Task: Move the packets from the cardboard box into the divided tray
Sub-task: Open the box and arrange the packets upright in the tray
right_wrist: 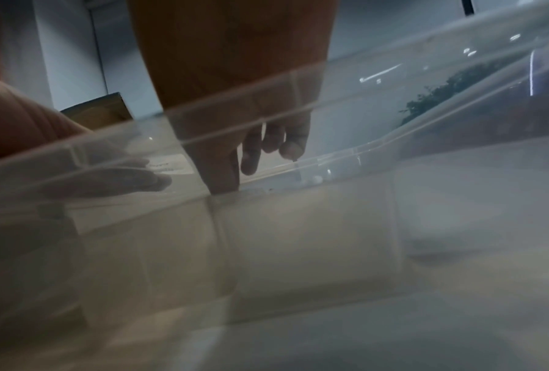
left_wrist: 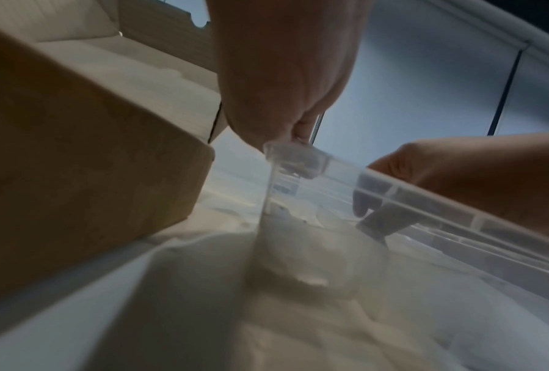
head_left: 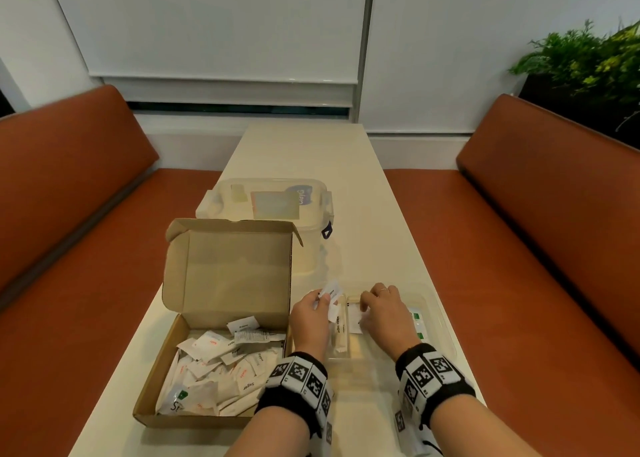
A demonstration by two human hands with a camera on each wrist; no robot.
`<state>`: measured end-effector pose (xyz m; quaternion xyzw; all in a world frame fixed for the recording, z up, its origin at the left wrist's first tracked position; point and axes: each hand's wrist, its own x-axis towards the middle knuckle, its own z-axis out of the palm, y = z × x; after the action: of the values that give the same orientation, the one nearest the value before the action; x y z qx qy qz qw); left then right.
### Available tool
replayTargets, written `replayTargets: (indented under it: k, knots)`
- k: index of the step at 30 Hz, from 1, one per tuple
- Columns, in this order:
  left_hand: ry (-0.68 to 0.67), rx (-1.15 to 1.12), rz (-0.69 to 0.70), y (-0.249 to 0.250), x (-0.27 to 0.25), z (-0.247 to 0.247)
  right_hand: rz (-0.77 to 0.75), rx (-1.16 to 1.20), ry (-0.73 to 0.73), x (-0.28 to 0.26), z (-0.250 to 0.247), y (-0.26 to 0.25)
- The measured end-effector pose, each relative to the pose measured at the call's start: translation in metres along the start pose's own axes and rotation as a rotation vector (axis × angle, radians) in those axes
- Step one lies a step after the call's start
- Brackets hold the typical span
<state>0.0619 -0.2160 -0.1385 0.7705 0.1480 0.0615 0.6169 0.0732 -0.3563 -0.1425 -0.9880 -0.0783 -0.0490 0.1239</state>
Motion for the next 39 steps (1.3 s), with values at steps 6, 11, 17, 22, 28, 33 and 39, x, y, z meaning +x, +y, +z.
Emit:
replayTargets:
  k: [6,11,17,22,28,33,39]
  knots:
    - [-0.012,-0.006,-0.003,-0.001,-0.001,-0.001,0.027,-0.056,-0.036,-0.005,0.004,0.004]
    - [-0.029,0.009,-0.009,-0.001,-0.001,-0.003,0.052,-0.025,-0.049,-0.007,0.004,0.004]
    - [-0.062,-0.010,-0.027,0.001,-0.002,-0.005,0.152,0.359,0.054,-0.003,-0.010,-0.002]
    - [-0.191,-0.088,-0.077,0.007,-0.007,-0.007,0.188,0.708,0.077,0.004,-0.030,-0.012]
    - [-0.220,-0.122,-0.046,0.020,-0.019,-0.006,0.145,0.749,-0.056,0.004,-0.043,-0.013]
    - [-0.103,-0.122,-0.015,0.015,-0.024,-0.006,0.198,0.761,-0.076,0.000,-0.041,-0.007]
    - [-0.024,-0.210,-0.042,0.005,-0.024,-0.003,0.285,0.561,-0.020,0.002,-0.032,0.004]
